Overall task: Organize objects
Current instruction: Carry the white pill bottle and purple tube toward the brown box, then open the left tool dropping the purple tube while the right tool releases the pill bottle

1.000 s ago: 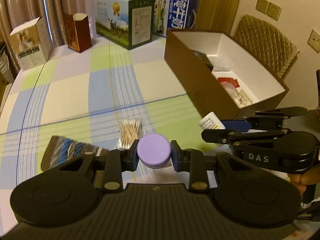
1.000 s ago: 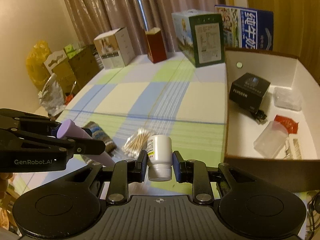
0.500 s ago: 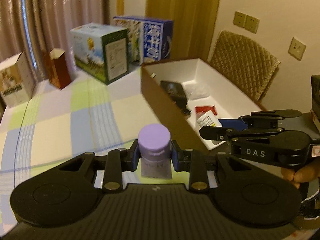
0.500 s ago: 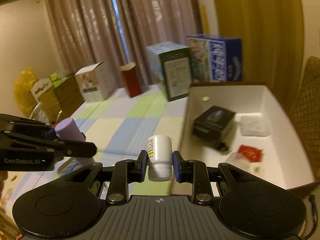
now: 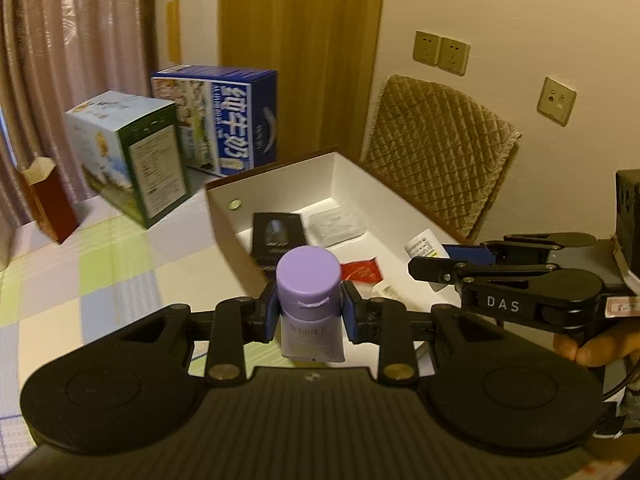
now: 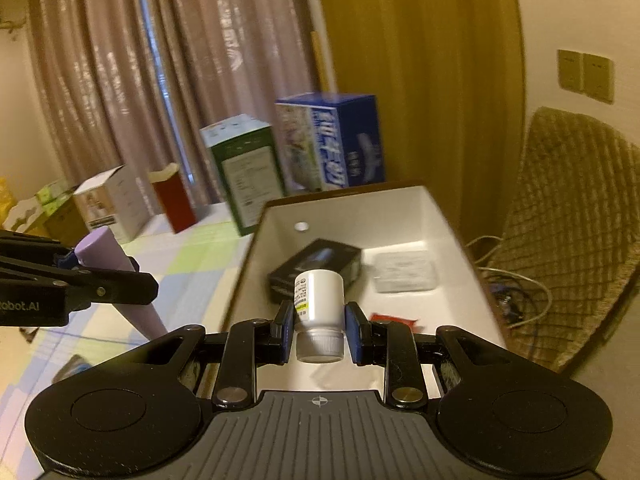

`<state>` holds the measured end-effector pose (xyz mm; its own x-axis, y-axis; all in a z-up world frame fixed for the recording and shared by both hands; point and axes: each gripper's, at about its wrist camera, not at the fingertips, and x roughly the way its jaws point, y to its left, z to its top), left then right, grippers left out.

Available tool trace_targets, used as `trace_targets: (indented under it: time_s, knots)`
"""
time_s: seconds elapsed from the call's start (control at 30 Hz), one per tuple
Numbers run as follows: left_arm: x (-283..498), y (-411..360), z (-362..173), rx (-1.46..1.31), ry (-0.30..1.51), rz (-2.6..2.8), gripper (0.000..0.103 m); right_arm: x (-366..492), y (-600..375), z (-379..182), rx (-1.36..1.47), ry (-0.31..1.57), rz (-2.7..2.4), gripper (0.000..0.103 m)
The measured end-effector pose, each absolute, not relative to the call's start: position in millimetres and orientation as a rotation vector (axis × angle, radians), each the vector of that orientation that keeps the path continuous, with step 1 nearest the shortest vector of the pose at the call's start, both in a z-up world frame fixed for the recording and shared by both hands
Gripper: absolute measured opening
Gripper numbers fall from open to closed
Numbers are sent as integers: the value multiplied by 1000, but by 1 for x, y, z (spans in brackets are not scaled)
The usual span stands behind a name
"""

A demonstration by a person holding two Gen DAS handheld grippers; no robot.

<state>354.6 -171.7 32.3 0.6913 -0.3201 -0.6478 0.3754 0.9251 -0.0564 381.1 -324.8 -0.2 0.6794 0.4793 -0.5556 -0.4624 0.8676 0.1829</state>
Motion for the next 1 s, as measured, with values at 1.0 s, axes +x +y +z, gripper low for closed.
trace_targets:
  time_s: [1.0]
  knots:
    - [443,-236,-75,170,1015,-364,27,448,-369,-62,-39,804,417,24]
